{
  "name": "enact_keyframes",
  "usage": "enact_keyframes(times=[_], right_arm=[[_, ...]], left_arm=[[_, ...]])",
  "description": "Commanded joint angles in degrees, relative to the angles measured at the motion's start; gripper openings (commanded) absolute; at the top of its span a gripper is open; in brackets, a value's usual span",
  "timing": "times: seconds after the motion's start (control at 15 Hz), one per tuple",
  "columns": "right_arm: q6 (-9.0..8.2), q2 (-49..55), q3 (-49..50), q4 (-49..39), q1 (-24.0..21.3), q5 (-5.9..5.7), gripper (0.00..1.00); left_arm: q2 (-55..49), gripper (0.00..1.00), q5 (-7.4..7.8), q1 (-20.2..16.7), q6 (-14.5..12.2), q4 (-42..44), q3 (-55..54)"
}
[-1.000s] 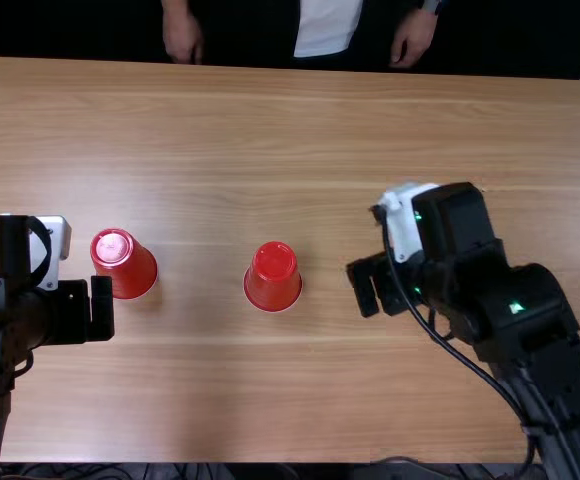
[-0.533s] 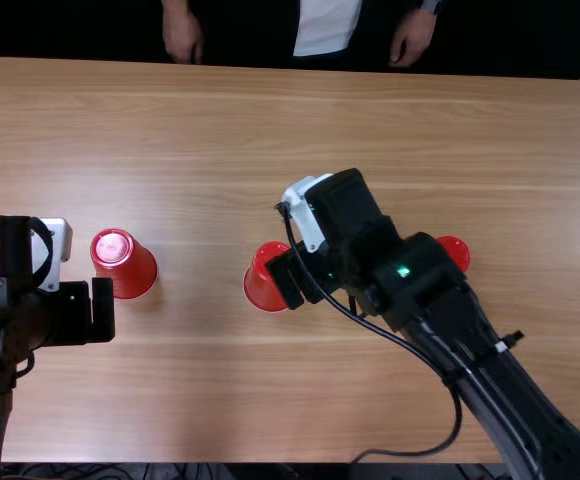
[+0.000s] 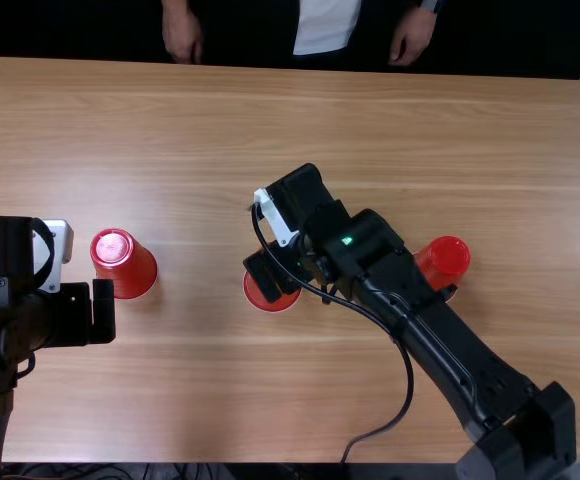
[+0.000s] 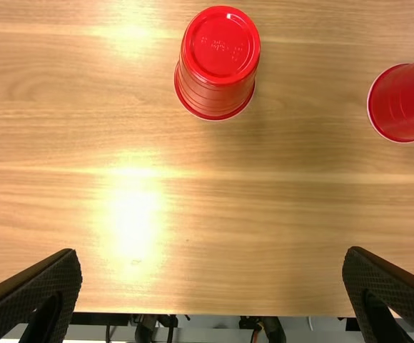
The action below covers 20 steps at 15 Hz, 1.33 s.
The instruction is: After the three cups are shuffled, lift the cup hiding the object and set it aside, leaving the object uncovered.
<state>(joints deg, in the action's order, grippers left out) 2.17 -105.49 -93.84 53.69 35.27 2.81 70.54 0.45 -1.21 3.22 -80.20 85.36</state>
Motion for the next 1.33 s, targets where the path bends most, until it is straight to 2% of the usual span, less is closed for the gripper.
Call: enact_keyframes(times=[0.0,0.47,0.53,0.8,0.93,1.13,1.2,1.27], right_arm=[[-0.49,-1.82,-2.13,-0.16,1.30,0.14,1.00],[-0.38,-7.01,-1.96,-1.84,2.26,0.04,1.00],[-0.28,-7.10,-1.87,-1.84,2.26,0.04,0.94],[-0.17,-10.79,-1.43,-1.74,2.35,-0.07,0.59],[-0.17,-11.14,-1.34,-1.53,2.26,-0.07,0.46],[-0.17,-11.05,-1.25,-1.00,2.35,-0.07,0.18],[-0.38,-10.61,-1.25,-1.00,2.44,0.04,0.12],[-0.49,-10.26,-1.34,-1.00,2.44,0.04,0.11]], left_arm=[[-0.23,1.00,0.18,-0.19,0.05,0.05,-1.08],[-0.32,1.00,0.18,-0.19,0.05,0.05,-1.69],[-0.32,1.00,0.18,-0.19,0.05,0.05,-1.69],[-0.32,1.00,0.18,-0.19,0.05,0.05,-1.69],[-0.32,1.00,0.18,-0.28,0.05,0.05,-1.69],[-0.41,1.00,0.29,-0.19,0.05,0.05,-1.78],[-0.41,1.00,0.29,-0.19,0.05,0.05,-1.87],[-0.41,1.00,0.29,-0.19,0.05,0.05,-1.95]])
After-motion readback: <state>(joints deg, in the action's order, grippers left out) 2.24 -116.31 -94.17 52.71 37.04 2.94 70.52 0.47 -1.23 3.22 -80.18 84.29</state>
